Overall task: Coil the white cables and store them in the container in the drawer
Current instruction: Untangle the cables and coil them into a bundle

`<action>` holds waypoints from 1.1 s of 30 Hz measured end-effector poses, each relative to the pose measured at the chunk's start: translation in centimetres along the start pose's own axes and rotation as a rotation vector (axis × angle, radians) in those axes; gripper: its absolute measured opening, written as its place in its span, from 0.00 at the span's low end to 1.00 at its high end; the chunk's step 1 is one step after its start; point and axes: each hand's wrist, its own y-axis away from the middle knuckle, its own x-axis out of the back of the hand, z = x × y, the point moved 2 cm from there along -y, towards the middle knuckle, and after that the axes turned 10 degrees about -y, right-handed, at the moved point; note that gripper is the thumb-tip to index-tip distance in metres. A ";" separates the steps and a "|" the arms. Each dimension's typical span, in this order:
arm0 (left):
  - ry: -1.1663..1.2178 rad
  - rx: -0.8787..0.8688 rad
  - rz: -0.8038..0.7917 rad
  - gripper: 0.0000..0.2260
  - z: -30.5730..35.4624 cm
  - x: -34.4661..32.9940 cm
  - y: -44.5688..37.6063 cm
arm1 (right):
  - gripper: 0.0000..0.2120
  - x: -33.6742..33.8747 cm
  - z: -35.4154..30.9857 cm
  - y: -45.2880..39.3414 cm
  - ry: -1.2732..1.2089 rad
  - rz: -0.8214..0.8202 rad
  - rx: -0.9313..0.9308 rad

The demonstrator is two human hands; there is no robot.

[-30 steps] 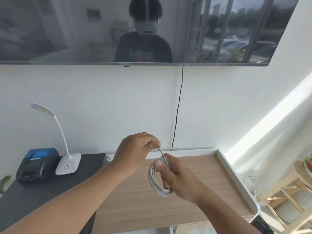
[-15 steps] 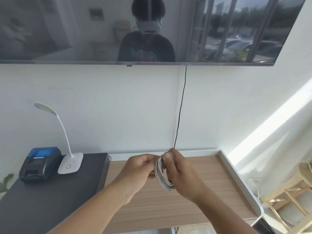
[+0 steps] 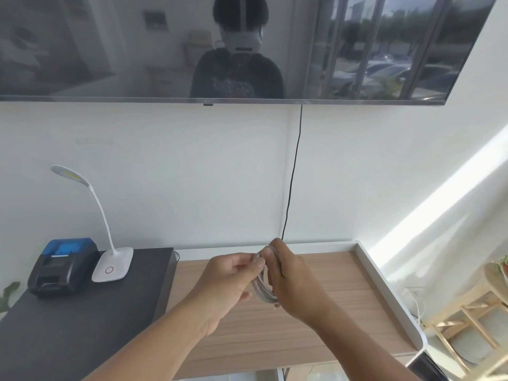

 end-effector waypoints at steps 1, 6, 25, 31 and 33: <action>-0.010 0.007 0.035 0.07 0.0 -0.1 -0.1 | 0.15 -0.2 0.0 0.0 0.042 -0.001 0.012; 0.021 0.030 0.084 0.06 0.1 -0.8 -0.2 | 0.14 -0.5 0.3 -0.2 0.116 0.018 0.025; -0.243 -0.526 0.222 0.08 -4.1 -0.7 0.4 | 0.16 -3.0 2.0 1.6 -0.114 0.019 -0.075; -0.290 -0.479 0.442 0.05 -7.8 -1.7 1.9 | 0.16 -5.1 3.6 3.7 -0.260 -0.021 -0.153; -0.188 -0.411 0.490 0.04 -9.0 -2.4 2.4 | 0.16 -6.0 4.2 4.4 -0.251 0.006 -0.130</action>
